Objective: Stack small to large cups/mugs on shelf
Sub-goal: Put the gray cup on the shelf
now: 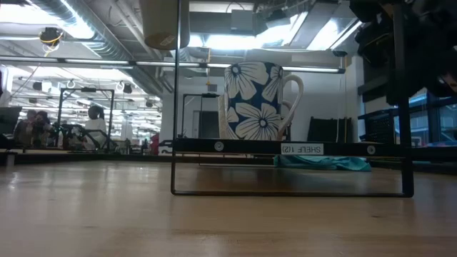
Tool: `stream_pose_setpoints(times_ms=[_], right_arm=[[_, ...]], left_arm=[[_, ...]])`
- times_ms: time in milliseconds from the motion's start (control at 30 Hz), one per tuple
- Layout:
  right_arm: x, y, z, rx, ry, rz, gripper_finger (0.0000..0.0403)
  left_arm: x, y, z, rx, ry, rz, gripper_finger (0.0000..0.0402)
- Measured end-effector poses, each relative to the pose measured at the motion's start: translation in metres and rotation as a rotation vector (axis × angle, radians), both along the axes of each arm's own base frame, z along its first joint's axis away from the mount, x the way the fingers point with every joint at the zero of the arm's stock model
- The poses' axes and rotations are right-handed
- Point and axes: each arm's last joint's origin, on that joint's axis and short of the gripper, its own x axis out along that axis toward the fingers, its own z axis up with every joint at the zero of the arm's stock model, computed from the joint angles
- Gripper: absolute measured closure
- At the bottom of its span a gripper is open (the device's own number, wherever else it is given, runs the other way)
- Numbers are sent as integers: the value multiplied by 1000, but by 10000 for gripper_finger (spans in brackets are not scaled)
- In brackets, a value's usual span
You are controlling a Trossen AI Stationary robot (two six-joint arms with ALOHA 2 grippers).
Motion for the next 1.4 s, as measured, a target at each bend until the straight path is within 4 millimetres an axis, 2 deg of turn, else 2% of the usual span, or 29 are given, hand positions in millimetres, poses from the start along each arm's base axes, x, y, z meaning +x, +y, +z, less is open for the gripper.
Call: stream_pose_setpoints(times_ms=[267,467,933,1400], right_arm=[[11,14,-16,35,17,25,402],[14,20,-20,61,7,10,402],[17,22,-17,76,-42,1,400],[28,24,-8,90,-197,-10,398]], left_arm=[[0,0,0,0,1,-3,401],[0,-1,0,-13,6,-9,399],[0,-1,0,-10,8,-16,400],[0,-1,0,-3,14,-36,400]])
